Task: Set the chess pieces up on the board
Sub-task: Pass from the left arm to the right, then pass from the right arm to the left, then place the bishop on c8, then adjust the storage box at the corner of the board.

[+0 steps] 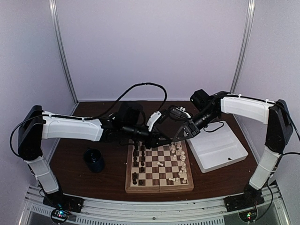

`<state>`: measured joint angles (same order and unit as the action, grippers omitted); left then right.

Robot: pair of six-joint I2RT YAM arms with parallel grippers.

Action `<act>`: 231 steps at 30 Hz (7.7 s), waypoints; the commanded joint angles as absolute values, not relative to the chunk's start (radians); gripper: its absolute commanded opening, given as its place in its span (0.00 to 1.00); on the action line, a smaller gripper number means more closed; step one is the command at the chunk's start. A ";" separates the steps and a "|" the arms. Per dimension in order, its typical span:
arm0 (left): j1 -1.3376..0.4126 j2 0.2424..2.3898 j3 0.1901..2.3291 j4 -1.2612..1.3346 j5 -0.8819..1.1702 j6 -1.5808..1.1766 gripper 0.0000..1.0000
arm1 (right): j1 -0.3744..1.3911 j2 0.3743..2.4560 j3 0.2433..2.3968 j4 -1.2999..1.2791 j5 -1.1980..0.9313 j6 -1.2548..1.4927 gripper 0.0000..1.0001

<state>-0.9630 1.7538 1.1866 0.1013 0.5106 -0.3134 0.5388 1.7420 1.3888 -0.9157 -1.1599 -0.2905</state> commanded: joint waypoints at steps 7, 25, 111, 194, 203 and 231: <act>-0.959 1.678 1.042 0.357 0.415 -0.384 0.37 | 0.510 1.736 1.363 -0.808 -1.321 -0.198 0.14; -0.957 1.759 1.002 0.720 0.515 -0.572 0.18 | 0.500 1.715 1.309 -0.690 -1.394 -0.100 0.15; -1.079 2.137 1.789 -1.379 0.032 -0.058 0.08 | 0.369 1.367 1.124 -0.866 -0.842 -0.549 0.54; -0.931 2.031 2.076 -0.973 0.234 -0.203 0.37 | 0.443 1.652 0.961 -0.894 -0.361 -1.015 0.51; -0.916 2.033 2.055 -0.941 0.252 -0.213 0.37 | 0.347 1.621 1.041 -0.917 -0.460 -0.937 0.48; -0.904 2.003 1.961 -0.893 0.288 -0.212 0.37 | 0.302 1.683 1.144 -1.085 -0.425 -0.995 0.44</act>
<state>-0.9150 2.0224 1.9915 -0.9310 0.2775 -0.2047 0.3527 1.5707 1.0538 -1.1061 -0.3985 -1.0405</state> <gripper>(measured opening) 0.368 0.441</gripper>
